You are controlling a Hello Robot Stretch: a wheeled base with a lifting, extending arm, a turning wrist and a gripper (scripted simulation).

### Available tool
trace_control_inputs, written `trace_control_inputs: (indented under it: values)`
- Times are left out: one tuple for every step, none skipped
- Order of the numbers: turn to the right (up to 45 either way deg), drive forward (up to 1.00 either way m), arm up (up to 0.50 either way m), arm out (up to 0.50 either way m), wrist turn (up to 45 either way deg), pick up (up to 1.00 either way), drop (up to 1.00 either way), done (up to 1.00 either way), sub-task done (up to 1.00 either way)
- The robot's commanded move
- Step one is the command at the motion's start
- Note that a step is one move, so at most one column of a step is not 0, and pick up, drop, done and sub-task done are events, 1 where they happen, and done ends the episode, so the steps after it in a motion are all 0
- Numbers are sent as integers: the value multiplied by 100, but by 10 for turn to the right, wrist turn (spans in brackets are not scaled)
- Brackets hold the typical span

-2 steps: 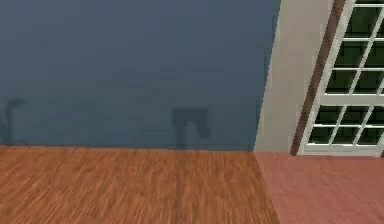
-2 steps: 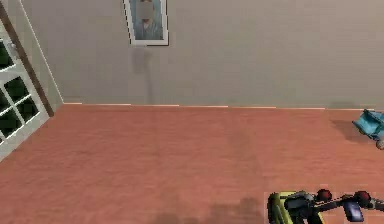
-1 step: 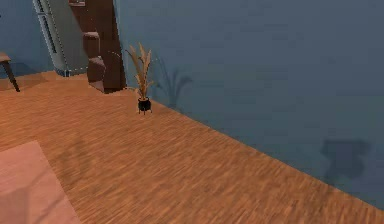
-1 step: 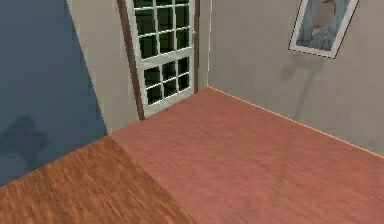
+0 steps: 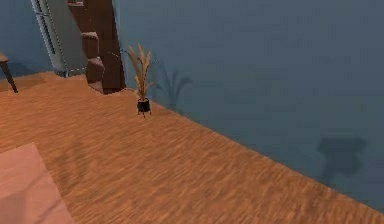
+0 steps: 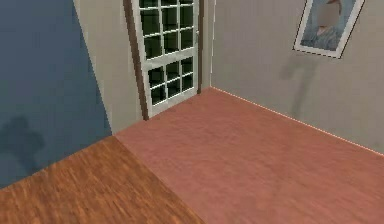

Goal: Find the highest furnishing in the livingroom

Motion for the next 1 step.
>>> trace_control_inputs:
  values:
    - [450, 0, 0, 0, 0, 0, 0, 0, 0]
